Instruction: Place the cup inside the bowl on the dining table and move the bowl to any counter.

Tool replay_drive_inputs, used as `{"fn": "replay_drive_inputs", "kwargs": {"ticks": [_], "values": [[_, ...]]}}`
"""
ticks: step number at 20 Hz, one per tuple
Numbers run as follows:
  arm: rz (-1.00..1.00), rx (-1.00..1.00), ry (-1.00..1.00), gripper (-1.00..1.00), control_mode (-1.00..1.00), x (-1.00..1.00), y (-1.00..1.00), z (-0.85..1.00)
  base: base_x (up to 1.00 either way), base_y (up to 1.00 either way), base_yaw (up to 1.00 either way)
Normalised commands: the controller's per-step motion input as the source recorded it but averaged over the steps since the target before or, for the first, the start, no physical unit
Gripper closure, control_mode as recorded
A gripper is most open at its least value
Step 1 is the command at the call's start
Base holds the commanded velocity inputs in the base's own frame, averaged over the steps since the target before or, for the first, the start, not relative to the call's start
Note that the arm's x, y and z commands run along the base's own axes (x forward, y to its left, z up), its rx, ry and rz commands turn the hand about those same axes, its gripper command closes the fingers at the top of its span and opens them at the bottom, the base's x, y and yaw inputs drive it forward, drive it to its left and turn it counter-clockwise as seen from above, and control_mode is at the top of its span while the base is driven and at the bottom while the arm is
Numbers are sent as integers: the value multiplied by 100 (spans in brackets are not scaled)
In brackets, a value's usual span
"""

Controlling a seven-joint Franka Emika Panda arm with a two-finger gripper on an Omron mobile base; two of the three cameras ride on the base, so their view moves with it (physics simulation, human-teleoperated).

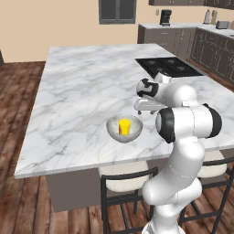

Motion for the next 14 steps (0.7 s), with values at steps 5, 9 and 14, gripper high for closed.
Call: {"fn": "replay_drive_inputs", "kwargs": {"ticks": [5,9,14], "values": [[-14,3,0,-100,-100,0,-4,0,0,0,0],[-12,6,0,-100,-100,0,0,-2,0,0,0],[-7,17,0,-100,-100,0,0,-3,0,0,0]]}}
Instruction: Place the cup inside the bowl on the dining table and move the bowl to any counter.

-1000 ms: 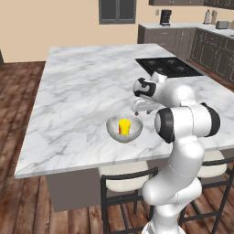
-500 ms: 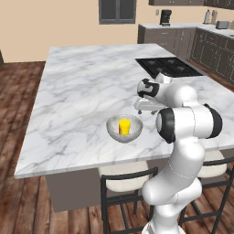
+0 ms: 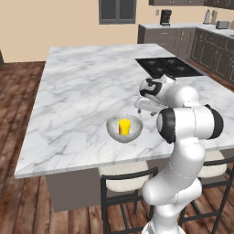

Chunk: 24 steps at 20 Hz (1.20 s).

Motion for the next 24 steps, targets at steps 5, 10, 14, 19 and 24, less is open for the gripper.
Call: {"fn": "replay_drive_inputs", "kwargs": {"ticks": [5,10,14,19,24], "values": [[-5,14,0,-100,-100,0,0,0,0,0,0],[-2,3,4,-100,-100,0,0,0,0,0,0],[0,0,11,-100,-100,0,0,-11,0,0,0],[0,0,10,-100,-100,5,0,-30,0,0,0],[0,0,9,-100,-100,8,0,-26,0,0,0]]}}
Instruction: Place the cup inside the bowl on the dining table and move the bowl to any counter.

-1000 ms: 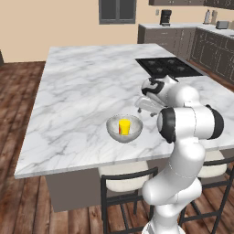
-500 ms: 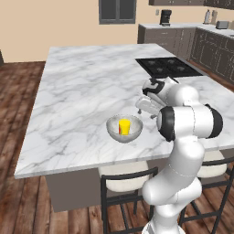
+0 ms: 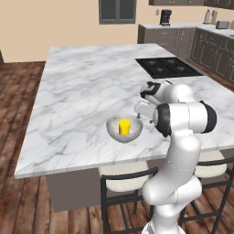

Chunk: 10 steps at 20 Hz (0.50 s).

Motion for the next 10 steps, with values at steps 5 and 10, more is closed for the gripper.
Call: {"fn": "replay_drive_inputs", "kwargs": {"ticks": [5,10], "values": [[0,0,7,-100,-100,1,0,-21,0,0,0],[0,0,5,-100,-100,0,0,-3,0,0,0]]}}
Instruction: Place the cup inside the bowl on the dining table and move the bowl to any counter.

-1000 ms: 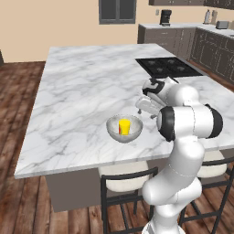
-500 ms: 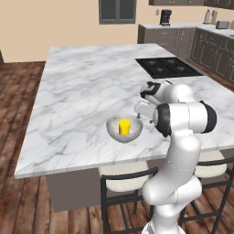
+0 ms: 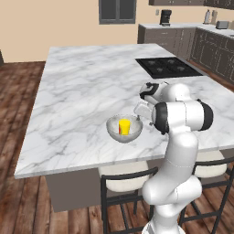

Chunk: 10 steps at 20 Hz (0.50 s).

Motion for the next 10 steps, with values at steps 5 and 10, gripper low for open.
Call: {"fn": "replay_drive_inputs", "kwargs": {"ticks": [5,10], "values": [[0,0,5,-100,-100,0,3,-3,0,0,0],[0,2,3,-100,-100,0,5,0,0,0,0]]}}
